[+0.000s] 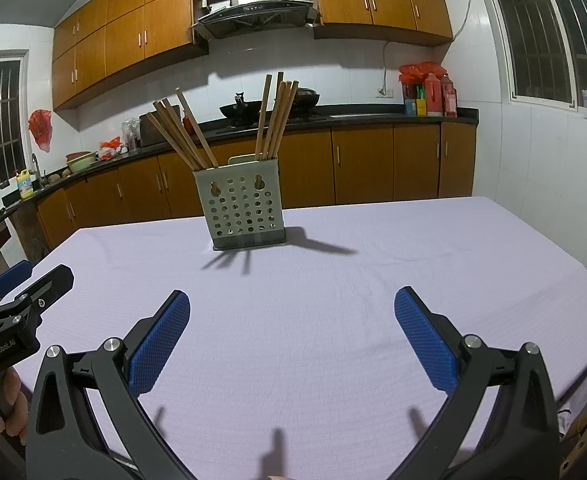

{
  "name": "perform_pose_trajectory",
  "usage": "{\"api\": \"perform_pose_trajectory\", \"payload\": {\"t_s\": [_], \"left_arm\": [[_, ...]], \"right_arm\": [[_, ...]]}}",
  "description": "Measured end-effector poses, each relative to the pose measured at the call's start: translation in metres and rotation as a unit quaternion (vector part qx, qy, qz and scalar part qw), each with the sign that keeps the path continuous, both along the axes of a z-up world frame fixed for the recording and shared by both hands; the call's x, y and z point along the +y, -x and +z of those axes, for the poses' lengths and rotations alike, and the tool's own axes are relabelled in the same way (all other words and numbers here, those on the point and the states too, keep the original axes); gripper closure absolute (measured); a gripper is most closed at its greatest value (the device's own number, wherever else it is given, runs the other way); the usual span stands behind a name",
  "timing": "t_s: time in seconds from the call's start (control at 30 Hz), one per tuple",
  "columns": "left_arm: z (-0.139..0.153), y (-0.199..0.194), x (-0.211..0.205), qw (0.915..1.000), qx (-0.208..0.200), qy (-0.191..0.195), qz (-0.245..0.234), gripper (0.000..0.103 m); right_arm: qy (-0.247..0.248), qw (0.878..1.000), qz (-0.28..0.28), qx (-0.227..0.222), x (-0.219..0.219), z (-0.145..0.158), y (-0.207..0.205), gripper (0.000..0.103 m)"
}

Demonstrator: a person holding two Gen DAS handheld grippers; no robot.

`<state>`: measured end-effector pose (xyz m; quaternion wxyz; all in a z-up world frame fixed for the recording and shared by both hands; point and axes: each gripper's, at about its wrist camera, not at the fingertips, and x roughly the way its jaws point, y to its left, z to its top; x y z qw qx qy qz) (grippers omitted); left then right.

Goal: Organize utensils

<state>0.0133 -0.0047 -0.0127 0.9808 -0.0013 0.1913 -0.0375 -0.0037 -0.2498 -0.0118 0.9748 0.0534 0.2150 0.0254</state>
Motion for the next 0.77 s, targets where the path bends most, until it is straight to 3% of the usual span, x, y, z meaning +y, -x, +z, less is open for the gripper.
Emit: {"api": "perform_pose_trajectory", "payload": {"t_s": [0.77], "left_arm": [[-0.0053,-0.0006,0.0089,1.0000,0.003,0.000,0.005,0.004]], "right_arm": [[-0.001,1.000,-0.001,0.001,0.0004,0.0007,0.0001,0.002]]}}
